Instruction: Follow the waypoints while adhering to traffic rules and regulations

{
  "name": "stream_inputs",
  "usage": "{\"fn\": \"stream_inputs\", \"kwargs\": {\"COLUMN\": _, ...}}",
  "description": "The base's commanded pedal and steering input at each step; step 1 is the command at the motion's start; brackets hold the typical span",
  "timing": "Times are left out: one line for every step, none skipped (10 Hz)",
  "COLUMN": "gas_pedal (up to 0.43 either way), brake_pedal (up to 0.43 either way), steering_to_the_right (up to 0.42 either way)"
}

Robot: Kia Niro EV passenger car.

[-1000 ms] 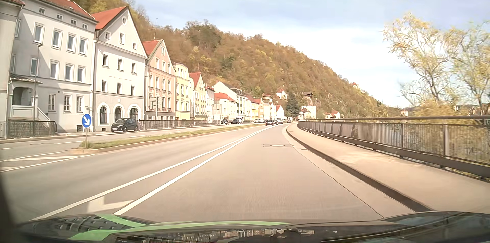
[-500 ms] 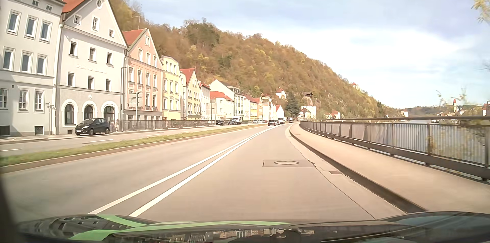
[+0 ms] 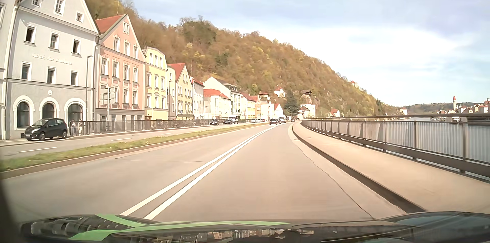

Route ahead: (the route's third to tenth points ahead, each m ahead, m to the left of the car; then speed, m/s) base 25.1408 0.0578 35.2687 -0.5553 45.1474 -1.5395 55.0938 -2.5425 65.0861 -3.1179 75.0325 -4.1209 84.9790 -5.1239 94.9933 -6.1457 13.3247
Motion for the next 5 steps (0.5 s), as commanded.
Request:
{"fn": "stream_inputs", "kwargs": {"gas_pedal": 0.0, "brake_pedal": 0.0, "steering_to_the_right": 0.008}}
{"fn": "stream_inputs", "kwargs": {"gas_pedal": 0.008, "brake_pedal": 0.0, "steering_to_the_right": 0.008}}
{"fn": "stream_inputs", "kwargs": {"gas_pedal": 0.008, "brake_pedal": 0.0, "steering_to_the_right": 0.007}}
{"fn": "stream_inputs", "kwargs": {"gas_pedal": 0.008, "brake_pedal": 0.0, "steering_to_the_right": 0.006}}
{"fn": "stream_inputs", "kwargs": {"gas_pedal": 0.008, "brake_pedal": 0.0, "steering_to_the_right": 0.005}}
